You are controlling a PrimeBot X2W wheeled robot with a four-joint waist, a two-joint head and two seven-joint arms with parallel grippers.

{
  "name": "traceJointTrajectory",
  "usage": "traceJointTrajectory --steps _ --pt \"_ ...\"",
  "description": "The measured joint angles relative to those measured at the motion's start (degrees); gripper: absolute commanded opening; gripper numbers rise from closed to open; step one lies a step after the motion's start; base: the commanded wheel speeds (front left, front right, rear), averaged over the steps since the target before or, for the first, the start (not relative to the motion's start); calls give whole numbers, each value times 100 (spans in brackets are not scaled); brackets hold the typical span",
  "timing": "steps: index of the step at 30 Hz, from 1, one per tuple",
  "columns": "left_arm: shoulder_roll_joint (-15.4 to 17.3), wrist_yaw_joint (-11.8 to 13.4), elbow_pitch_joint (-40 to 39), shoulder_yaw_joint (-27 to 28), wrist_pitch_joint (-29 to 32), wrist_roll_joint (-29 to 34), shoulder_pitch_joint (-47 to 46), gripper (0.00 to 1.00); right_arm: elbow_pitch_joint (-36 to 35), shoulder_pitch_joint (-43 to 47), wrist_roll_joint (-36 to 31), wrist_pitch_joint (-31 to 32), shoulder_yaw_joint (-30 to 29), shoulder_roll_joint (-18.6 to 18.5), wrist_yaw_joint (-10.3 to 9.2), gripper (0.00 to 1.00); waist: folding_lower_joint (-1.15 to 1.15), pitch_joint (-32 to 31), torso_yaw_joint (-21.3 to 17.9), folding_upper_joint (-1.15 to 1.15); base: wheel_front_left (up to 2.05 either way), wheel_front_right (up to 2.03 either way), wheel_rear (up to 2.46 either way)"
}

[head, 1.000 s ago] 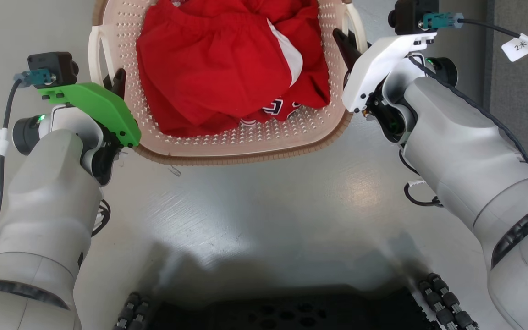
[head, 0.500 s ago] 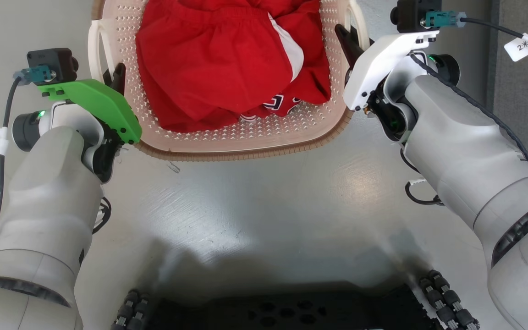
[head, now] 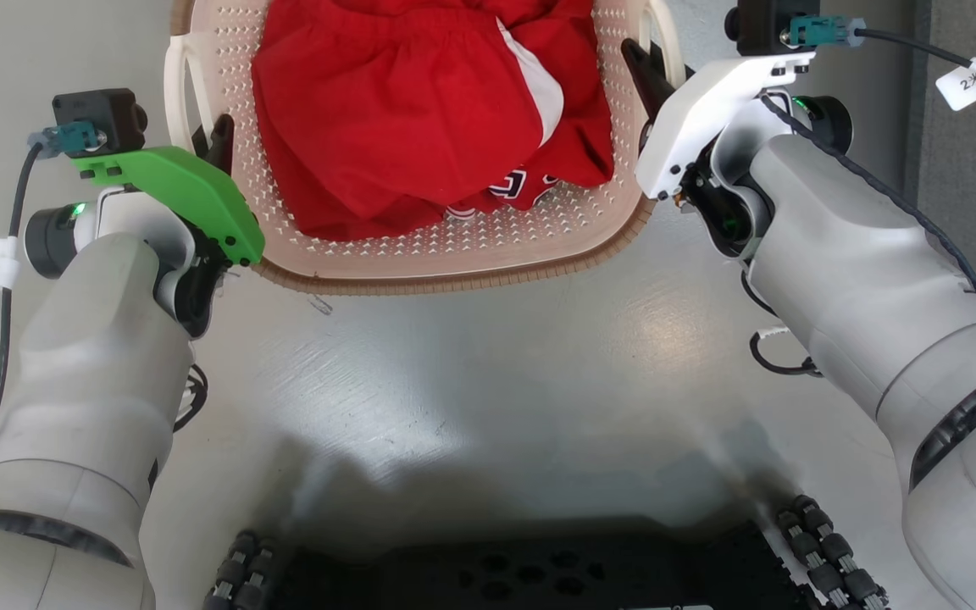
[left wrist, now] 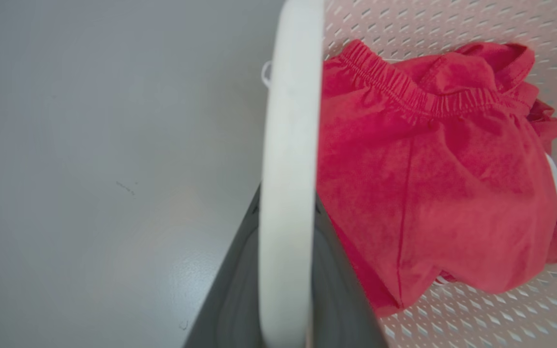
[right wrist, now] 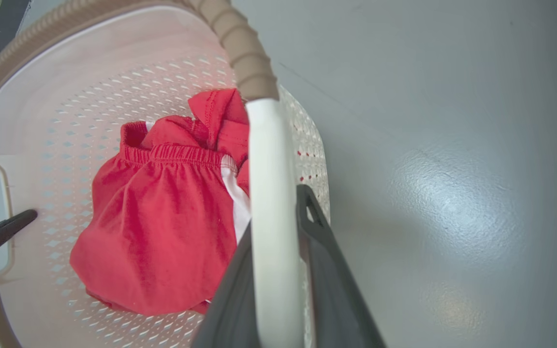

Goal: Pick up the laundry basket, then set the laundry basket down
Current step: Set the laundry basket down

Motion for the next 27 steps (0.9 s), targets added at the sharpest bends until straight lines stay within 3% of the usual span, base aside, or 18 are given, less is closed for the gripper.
traceJointTrajectory --steps 4,5,6,7,9,27 --pt "-3 0 4 -22 -14 0 -33 2 16 -14 11 -45 22 -1 0 0 0 21 4 0 0 0 0" --pt "-8 0 9 -31 -16 -1 -51 47 23 -14 15 -47 33 -1 0 14 0 28 4 0 0 0 0" --pt "-8 0 9 -31 -16 -1 -51 78 23 -14 15 -47 33 -1 0 32 0 28 4 0 0 0 0" --pt "-7 0 16 -31 -31 -1 -54 93 25 -14 18 -60 34 -2 0 43 0 30 4 0 0 0 0" --pt "-2 4 36 -32 -65 -1 -55 99 22 -18 24 -99 41 -1 26 100 0 32 3 0 0 0 0" --pt "9 7 76 -99 -66 -8 -96 100 22 -40 122 -172 93 7 25 100 0 31 13 0 0 0 0"
